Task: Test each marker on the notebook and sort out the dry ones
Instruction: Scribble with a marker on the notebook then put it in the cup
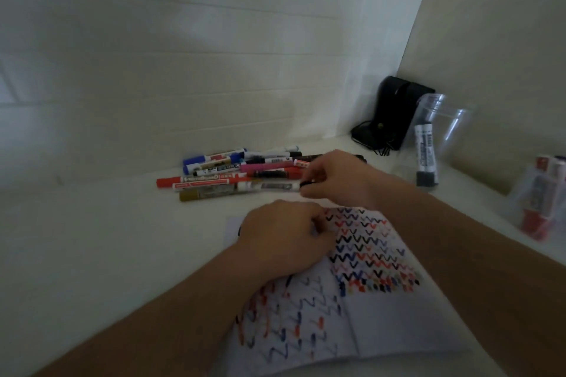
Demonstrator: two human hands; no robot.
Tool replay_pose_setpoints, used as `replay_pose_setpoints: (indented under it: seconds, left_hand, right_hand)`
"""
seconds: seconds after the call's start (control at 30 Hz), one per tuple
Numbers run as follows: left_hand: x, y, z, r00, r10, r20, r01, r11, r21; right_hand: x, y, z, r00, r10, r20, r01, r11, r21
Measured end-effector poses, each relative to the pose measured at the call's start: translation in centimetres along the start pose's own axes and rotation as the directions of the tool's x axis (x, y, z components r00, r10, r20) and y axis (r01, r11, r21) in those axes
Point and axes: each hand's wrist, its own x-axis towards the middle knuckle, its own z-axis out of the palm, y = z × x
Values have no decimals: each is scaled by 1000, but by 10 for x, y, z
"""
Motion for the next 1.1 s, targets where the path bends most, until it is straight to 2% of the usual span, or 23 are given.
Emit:
replay_pose_setpoints:
  seconds: [0.03,0.1,0.13,0.17,0.23,0.3,0.4,0.5,0.57,0.63,0.7,0.83,0.9,0.97,1.03,1.1]
  left_hand:
    - [0,0,-1,1000,-16,1,16,1000,-4]
    - [0,3,-4,999,-45,-10,45,998,-45]
    - [0,5,-5,999,-49,-21,46,993,-109]
    - [0,8,-5,999,-35,-38,27,981,-193]
    - [0,16,-4,991,59,-117,-94,943,-320]
    - [-2,24,3,961,170,-218,-235,918,-320]
    - [-4,30,8,947,166,-276,-267,885,-381]
    - [-6,30,5,948,194,-252,-286,867,-408]
    - [-7,31,7,946,271,-179,-319,877,-360]
    - [-9,34,11,941,321,-105,-337,893,-297]
    - [-9,37,12,937,340,-81,-349,896,-274]
    - [-11,39,10,941,335,-40,-326,873,-363]
    - [-10,37,11,964,265,-17,-250,882,-399]
    - [-10,33,13,966,255,39,-228,915,-333]
    - [-11,30,13,939,326,111,-305,937,-173]
    - [-10,29,13,906,398,147,-393,918,-63]
  right_hand:
    - [-15,10,-7,999,40,-34,-35,989,143]
    - [-49,27,-17,993,121,-14,-98,863,495]
    - [-65,31,-18,991,128,33,-121,787,605]
    - [-79,32,-16,991,120,64,-133,758,638]
    - [-99,32,-6,995,89,43,-97,805,585]
    - [-109,27,6,999,21,-38,0,867,498]
    - [-114,30,11,990,-36,-137,91,903,419]
    - [-116,35,10,967,26,-253,134,795,592]
    - [-118,29,14,965,51,-257,159,666,729]
    - [-120,21,18,970,33,-242,178,587,790]
    - [-120,16,21,974,39,-222,161,569,806]
    - [-120,20,19,984,77,-162,96,534,840]
    - [-121,31,1,978,158,-134,64,386,920]
    - [-126,47,-26,976,189,-110,63,242,968]
    - [-134,66,-47,984,153,-92,46,281,959]
    - [-148,81,-52,995,97,-20,-21,398,917]
